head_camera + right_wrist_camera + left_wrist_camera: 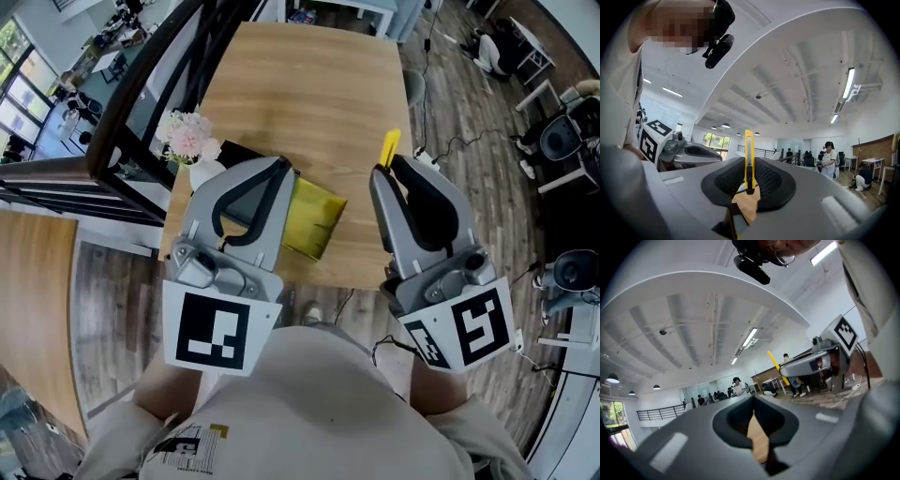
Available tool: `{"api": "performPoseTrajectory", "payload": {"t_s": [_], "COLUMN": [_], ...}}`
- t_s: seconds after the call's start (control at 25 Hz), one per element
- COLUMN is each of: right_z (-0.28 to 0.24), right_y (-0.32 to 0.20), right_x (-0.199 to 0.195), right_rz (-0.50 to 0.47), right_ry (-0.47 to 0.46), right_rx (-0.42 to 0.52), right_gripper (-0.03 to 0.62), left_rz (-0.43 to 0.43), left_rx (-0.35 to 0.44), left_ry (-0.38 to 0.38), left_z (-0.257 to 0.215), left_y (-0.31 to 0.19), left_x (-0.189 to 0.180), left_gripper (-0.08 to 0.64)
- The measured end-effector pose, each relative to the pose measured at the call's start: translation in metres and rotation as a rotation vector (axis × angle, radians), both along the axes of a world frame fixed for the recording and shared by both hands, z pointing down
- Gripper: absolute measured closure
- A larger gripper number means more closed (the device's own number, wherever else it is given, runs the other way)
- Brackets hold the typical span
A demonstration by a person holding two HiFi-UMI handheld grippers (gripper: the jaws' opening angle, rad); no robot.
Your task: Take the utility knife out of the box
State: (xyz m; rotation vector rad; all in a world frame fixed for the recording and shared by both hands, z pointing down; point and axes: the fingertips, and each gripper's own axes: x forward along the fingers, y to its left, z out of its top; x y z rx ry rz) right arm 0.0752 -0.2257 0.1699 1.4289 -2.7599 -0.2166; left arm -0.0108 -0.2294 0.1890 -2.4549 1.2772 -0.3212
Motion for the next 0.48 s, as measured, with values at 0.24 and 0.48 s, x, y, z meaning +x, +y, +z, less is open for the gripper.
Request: {"api": "performPoseTrajectory", "payload": {"t_s": [0.24,0.48], "right_z": [0.017,0.025], "right_y": [0.012,0.024], "right_x": [0.005,0.010], "right_rz": [0.006,0.000], "right_ry": [-0.006,-0.039], "right_rx": [-0.024,-0.037], "right_gripper": [0.526,0.526], "left_rz": [0.019,0.037], "left_rx": [0.012,-0.013], "left_ry": [-0.003,0.006], "left_z": [0.004,0.012], "left_y": [0.015,0.023], "left_x": [0.001,0.005], "left_gripper": [0.558,0.558]}}
